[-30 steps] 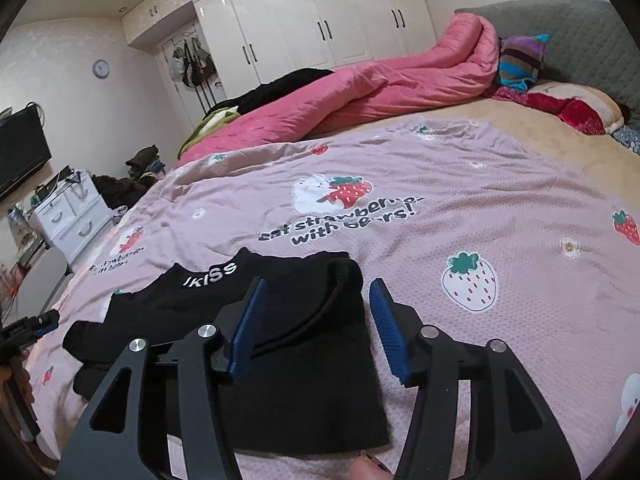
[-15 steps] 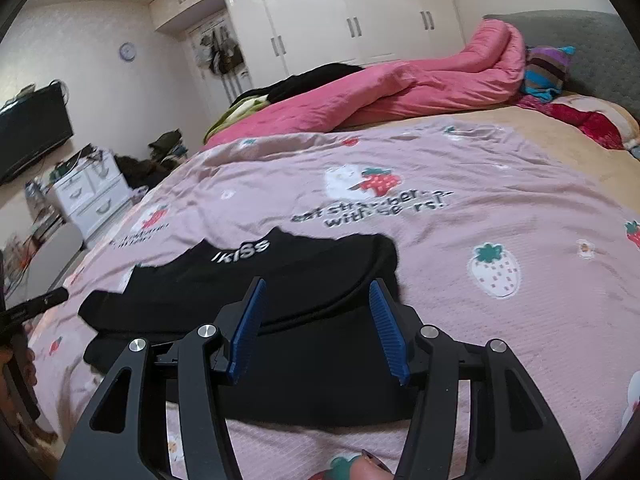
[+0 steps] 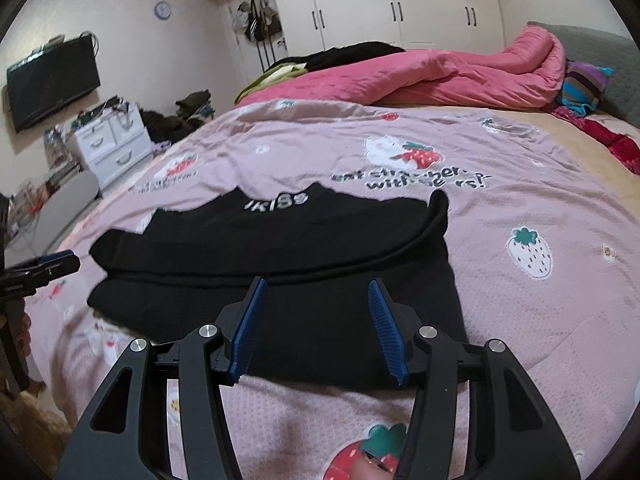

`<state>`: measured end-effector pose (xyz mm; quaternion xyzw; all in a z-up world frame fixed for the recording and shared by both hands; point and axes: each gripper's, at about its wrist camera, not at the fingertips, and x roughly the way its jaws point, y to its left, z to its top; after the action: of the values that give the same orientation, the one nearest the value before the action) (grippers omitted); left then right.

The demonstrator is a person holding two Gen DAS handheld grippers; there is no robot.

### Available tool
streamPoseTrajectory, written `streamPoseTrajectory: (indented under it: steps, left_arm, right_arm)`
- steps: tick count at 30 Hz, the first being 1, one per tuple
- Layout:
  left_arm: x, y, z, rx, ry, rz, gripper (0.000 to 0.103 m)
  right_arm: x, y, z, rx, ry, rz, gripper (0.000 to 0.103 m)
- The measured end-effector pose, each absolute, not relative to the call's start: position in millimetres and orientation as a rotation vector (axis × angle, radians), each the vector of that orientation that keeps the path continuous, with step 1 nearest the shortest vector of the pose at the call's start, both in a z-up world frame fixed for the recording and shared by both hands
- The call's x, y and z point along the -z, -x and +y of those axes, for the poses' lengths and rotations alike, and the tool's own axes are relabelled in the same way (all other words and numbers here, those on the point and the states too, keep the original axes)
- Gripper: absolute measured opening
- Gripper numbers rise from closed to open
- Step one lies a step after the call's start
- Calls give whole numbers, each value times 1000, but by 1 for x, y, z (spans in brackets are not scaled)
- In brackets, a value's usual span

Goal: Fold small clothes

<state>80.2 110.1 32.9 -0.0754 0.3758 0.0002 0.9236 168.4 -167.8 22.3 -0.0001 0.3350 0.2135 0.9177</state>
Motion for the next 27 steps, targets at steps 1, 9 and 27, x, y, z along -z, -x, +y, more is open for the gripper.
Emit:
streamPoseTrajectory:
  steps: [1,9,27]
  left_arm:
    - [-30,-79,108,8,154,782,79]
    - [-8,-77,91,60,109,854,32]
    - [9,-137,91,-38,65,886,31]
  right_arm:
    - [-20,-167,-166,-442,17,694,51]
    - [-5,-162,-151,-477,97,753,25]
    - [18,-234,-145,-366,34,883,23]
